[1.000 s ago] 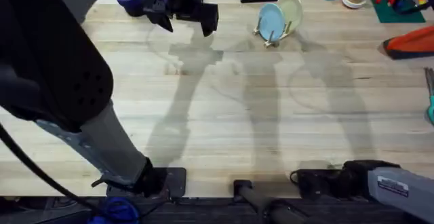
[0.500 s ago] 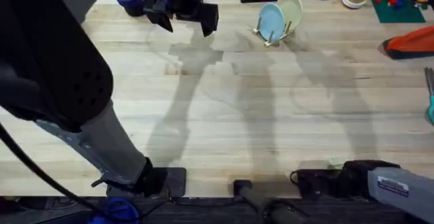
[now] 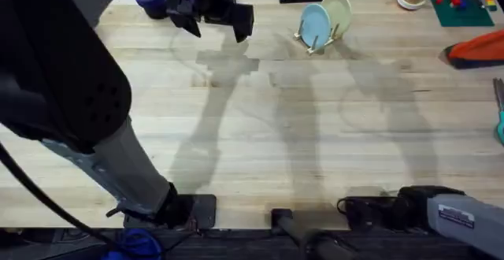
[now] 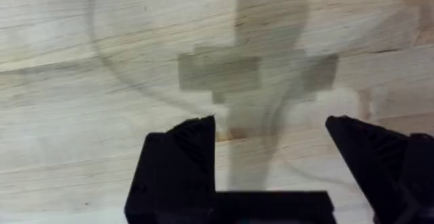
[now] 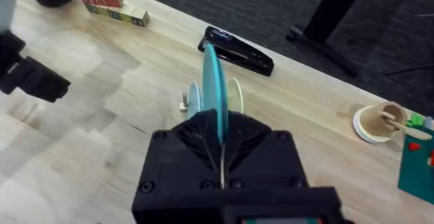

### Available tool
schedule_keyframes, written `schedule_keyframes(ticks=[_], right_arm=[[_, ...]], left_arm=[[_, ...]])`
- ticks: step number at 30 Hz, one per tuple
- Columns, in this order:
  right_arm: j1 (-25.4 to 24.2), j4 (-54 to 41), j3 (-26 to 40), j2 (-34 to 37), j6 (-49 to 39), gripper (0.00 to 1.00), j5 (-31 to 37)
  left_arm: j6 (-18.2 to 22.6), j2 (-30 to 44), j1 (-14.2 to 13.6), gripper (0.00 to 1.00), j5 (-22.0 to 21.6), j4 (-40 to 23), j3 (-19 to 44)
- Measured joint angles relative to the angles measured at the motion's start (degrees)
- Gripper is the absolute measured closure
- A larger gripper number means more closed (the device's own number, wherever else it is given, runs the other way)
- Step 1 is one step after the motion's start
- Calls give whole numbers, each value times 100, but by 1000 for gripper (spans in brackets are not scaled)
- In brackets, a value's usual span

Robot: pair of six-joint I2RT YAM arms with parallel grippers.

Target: Pick up the plates from the table one by one and place each into a slot on the dish rack.

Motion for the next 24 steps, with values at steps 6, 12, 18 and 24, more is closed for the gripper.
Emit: schedule_keyframes(ticks=[6, 12, 18, 24], right_arm=[[0, 4, 0, 0, 50, 970, 207], [-33, 52, 0, 0, 66, 970, 357], [-168, 158, 0, 0, -17, 970, 448], [-281, 233, 0, 2, -220, 970, 496]], left_arm=[[1, 1, 0, 7, 0, 0, 0], [2, 1, 0, 7, 0, -2, 0], [0, -1, 0, 7, 0, 0, 0], [0, 1, 0, 7, 0, 0, 0]])
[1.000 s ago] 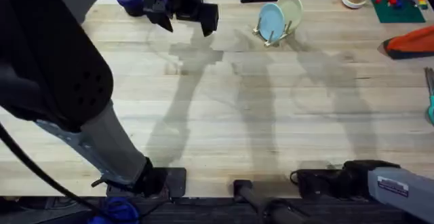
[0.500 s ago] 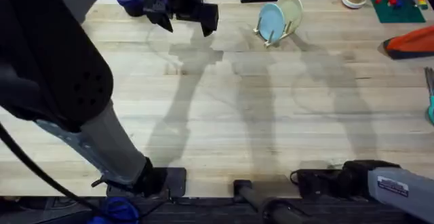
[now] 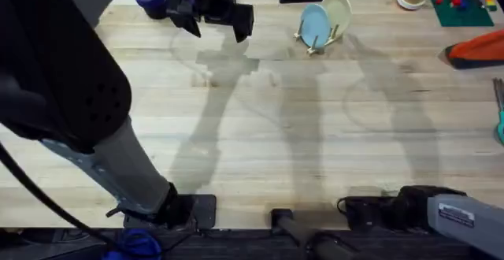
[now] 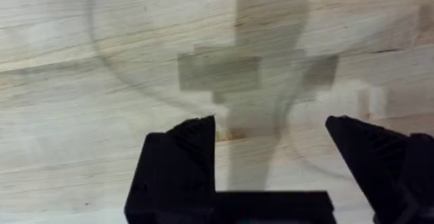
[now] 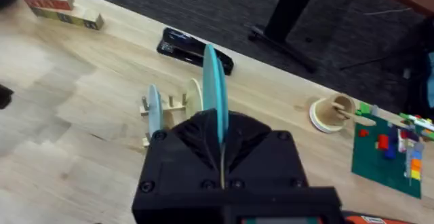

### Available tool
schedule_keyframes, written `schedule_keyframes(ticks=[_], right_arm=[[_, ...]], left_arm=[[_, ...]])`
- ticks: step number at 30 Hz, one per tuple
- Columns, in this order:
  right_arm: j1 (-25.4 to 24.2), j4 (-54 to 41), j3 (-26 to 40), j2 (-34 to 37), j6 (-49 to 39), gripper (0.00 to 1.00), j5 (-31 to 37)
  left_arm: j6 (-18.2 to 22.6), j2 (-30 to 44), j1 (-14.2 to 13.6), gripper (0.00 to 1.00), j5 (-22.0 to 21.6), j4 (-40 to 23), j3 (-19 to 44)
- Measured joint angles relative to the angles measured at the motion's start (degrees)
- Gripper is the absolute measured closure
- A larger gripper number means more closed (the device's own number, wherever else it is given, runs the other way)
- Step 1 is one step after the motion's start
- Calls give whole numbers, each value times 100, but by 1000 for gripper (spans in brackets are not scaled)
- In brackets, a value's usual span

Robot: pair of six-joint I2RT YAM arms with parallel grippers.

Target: Pick up the plates from the table one by one and place each into a slot on the dish rack.

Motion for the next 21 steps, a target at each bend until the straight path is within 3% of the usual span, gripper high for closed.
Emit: schedule_keyframes(ticks=[21], right_arm=[[28, 1038, 39, 1381, 403, 970, -8]], left_arm=[[0, -2, 0, 7, 0, -2, 0]])
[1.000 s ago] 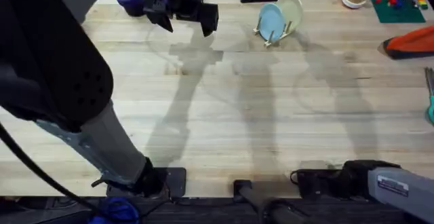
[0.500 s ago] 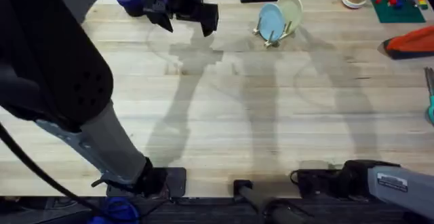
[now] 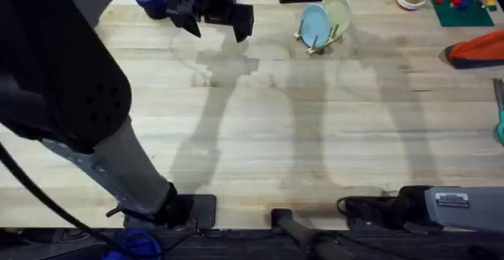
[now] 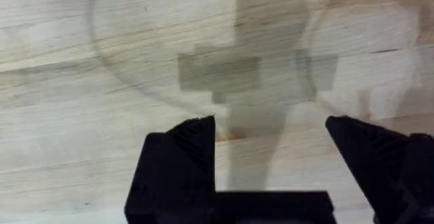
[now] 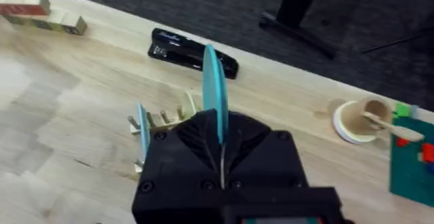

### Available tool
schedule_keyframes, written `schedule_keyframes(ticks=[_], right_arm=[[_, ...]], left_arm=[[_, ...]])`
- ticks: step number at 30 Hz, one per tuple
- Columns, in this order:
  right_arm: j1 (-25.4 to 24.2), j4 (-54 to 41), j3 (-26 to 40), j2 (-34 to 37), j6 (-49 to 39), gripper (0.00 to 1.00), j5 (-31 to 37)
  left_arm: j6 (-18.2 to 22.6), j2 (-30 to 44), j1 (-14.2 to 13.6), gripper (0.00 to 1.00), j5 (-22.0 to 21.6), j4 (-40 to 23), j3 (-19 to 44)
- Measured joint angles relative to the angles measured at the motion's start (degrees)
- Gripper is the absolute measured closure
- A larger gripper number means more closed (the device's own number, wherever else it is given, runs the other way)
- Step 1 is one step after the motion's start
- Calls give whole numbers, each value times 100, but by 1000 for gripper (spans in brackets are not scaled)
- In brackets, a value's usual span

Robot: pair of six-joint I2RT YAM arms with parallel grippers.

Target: Pick up the plates from the table one by one and place each into a slot on the dish rack.

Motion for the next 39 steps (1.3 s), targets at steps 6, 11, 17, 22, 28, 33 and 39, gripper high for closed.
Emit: schedule_keyframes(ticks=[6, 11, 17, 22, 28, 33, 39], right_arm=[[91, 110, 0, 318, 34, 970, -88], [185, 170, 0, 439, 31, 973, -101], [336, 220, 0, 660, 31, 973, -103], [421, 228, 0, 860, 31, 973, -131], [540, 230, 0, 1068, 31, 973, -142], [612, 226, 0, 1205, 31, 973, -142], [615, 166, 0, 1205, 31, 973, -140]], left_arm=[[0, 0, 0, 7, 0, 2, 0], [0, 1, 0, 7, 0, 2, 0], [1, 1, 0, 8, 0, 2, 0], [0, 0, 0, 7, 0, 0, 0], [0, 0, 0, 7, 0, 0, 0], [1, 1, 0, 7, 0, 0, 0], [0, 0, 0, 8, 0, 0, 0]])
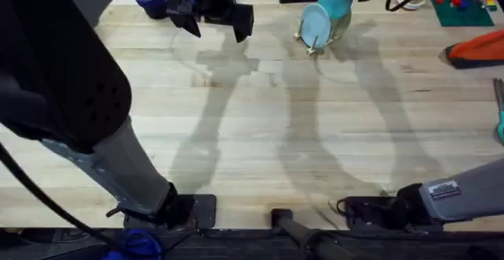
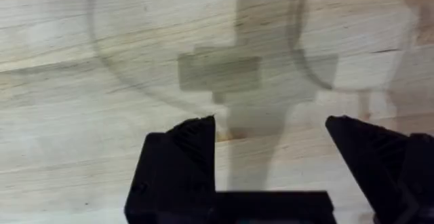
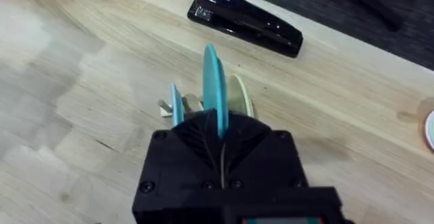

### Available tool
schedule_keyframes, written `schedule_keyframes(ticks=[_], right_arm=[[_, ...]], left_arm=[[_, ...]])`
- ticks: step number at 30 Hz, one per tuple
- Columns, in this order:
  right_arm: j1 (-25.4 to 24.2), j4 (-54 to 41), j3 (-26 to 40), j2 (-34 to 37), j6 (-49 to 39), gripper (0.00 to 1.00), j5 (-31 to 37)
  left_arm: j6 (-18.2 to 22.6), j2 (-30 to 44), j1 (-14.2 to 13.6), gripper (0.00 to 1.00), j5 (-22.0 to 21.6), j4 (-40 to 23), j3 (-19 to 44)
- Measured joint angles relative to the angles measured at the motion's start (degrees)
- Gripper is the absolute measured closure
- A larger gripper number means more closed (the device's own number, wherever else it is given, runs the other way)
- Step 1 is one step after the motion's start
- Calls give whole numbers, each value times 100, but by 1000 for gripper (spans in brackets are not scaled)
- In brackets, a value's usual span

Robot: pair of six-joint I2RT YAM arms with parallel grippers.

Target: Pick up the plates from the table one by one and place each into a slot on the dish rack.

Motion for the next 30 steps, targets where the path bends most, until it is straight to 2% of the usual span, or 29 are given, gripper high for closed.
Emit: schedule_keyframes(ticks=[11, 30], right_arm=[[2, -288, 0, 0, -67, 973, 0], [2, -274, 0, 1, -722, 973, 132]], left_arm=[[0, 1, 0, 7, 0, 1, 1], [1, 1, 0, 7, 0, 1, 0]])
